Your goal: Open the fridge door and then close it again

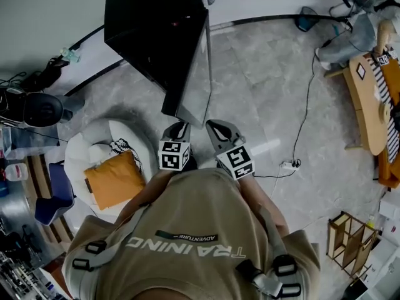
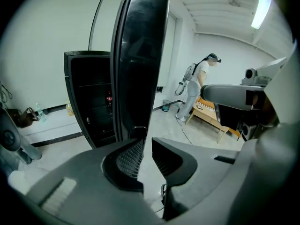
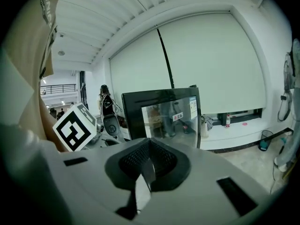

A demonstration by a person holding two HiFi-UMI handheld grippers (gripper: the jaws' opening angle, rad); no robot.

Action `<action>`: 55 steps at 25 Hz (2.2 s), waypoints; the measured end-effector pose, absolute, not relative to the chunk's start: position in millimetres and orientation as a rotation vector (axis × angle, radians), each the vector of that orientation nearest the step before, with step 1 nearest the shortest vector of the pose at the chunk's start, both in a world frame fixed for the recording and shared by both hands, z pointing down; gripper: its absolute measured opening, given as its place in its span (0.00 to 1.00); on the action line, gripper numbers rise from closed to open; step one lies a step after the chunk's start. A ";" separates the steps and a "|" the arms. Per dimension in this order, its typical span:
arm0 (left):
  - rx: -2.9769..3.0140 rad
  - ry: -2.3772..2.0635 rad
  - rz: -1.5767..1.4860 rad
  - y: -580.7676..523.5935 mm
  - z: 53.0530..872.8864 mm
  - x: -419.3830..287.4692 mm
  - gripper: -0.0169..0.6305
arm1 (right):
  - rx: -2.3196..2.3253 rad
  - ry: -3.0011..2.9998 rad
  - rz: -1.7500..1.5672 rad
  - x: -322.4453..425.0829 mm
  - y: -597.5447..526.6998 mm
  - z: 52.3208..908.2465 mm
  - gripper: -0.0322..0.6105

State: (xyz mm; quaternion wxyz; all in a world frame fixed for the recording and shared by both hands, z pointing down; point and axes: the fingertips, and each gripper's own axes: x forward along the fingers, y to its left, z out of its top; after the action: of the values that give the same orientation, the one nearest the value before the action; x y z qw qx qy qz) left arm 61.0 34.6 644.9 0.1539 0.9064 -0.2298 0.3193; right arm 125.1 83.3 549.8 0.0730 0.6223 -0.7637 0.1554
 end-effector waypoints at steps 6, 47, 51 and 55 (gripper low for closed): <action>2.555 -0.783 0.901 55.2 644.8 80.2 0.10 | 1.780 -2.379 0.444 156.1 107.7 553.3 0.04; 2.509 -0.692 0.791 86.2 637.7 115.0 0.10 | 1.595 -2.340 0.454 177.1 84.9 553.0 0.04; 2.505 -0.752 0.780 93.1 638.8 127.9 0.10 | 1.539 -2.386 0.448 189.4 90.1 556.0 0.04; 2.465 -0.844 0.770 105.7 640.1 145.7 0.10 | 1.448 -2.444 0.449 207.9 102.8 562.8 0.04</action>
State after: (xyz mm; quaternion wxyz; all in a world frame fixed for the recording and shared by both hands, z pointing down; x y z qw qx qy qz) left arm 145.7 105.7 640.1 0.2107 0.8869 -0.3038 0.2769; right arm 207.9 102.8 562.8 0.1323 0.4991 -0.8423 0.1548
